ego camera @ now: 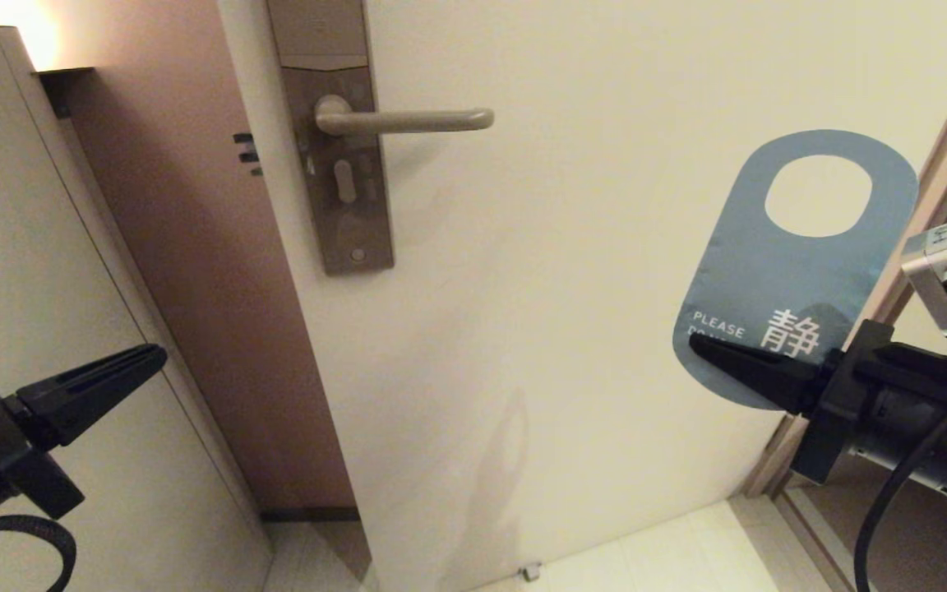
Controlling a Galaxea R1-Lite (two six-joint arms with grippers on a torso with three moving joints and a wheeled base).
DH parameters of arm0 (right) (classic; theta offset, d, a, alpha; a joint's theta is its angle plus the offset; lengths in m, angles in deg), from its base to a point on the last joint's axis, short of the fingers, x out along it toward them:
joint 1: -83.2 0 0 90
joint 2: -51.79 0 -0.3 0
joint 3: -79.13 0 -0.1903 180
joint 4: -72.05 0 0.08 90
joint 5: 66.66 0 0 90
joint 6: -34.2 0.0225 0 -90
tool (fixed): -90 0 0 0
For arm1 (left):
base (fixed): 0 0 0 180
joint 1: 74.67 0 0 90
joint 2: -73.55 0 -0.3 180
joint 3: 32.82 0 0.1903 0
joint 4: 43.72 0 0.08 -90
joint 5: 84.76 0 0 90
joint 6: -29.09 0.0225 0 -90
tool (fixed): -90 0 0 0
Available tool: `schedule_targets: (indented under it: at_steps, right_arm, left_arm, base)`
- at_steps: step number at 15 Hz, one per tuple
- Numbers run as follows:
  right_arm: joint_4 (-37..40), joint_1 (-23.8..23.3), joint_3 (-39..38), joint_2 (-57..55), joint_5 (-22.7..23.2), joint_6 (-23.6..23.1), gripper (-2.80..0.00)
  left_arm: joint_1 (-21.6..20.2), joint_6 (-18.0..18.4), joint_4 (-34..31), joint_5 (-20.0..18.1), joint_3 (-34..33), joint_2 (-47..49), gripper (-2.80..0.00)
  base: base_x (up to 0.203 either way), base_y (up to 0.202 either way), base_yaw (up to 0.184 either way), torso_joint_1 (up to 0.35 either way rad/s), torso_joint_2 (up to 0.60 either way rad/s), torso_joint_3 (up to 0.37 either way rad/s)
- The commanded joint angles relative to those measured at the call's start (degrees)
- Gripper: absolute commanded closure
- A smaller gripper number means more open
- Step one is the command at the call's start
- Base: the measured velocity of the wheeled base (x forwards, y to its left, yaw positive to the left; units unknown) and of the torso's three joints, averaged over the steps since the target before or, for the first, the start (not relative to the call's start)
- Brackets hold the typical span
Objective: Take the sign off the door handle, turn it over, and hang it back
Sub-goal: Hang the sign back with the other side facing out
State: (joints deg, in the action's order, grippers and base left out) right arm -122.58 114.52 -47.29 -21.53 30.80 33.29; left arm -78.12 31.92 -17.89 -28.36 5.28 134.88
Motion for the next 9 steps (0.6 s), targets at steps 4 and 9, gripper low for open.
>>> schedule_targets:
  at_steps: [4, 9]
  right_arm:
    - [-0.23, -3.32, 0.94, -0.25, 0.10, -0.19, 0.00]
    - [-0.23, -5.43, 0.72, 1.15, 0.10, -3.26, 0.00]
  left_arm:
    - [-2.17, -1.81, -4.57, 0.33, -7.35, -15.00, 0.00]
    - [-2.26, -2.23, -21.69, 2.42, -8.10, -32.24, 0.00]
  base:
    - [0.000, 0.000, 0.000, 0.000, 0.00, 0.000]
    - [0.000, 0.000, 0.000, 0.000, 0.00, 0.000]
